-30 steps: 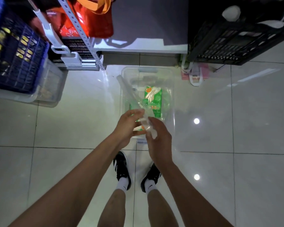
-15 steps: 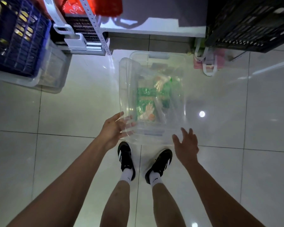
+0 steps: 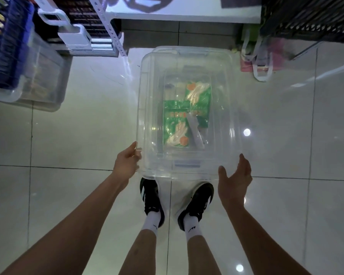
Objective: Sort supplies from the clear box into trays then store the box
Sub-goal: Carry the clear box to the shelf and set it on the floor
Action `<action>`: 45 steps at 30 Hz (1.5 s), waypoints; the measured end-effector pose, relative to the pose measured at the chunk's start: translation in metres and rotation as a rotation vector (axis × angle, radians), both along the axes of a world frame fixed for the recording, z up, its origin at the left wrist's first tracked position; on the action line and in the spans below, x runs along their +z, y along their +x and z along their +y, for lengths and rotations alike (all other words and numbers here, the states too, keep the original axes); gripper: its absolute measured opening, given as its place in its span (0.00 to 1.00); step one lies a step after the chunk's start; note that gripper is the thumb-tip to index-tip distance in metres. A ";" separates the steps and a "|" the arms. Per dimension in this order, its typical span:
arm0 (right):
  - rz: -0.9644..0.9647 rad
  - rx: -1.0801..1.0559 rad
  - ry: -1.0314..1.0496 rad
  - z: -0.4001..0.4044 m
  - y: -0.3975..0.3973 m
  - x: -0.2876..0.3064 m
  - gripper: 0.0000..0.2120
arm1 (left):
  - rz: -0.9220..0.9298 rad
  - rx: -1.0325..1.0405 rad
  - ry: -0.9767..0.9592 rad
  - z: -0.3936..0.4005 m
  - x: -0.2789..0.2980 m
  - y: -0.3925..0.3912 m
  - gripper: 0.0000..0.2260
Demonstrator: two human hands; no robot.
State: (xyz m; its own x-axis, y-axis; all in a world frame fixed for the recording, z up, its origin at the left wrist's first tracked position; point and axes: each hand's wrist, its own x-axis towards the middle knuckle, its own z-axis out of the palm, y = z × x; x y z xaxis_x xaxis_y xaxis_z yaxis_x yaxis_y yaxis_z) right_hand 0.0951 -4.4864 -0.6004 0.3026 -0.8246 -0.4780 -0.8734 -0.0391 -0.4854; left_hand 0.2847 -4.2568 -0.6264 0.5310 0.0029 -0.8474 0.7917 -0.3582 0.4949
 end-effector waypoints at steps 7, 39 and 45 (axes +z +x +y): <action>-0.027 -0.022 0.016 -0.003 0.006 -0.046 0.36 | -0.092 -0.202 0.041 -0.015 -0.040 -0.009 0.28; -0.080 -0.037 0.059 -0.055 0.040 -0.111 0.39 | -0.299 -0.275 0.059 -0.044 -0.102 0.018 0.28; -0.082 -0.090 0.101 -0.057 0.029 -0.115 0.36 | -0.165 -0.185 0.068 -0.037 -0.120 0.020 0.29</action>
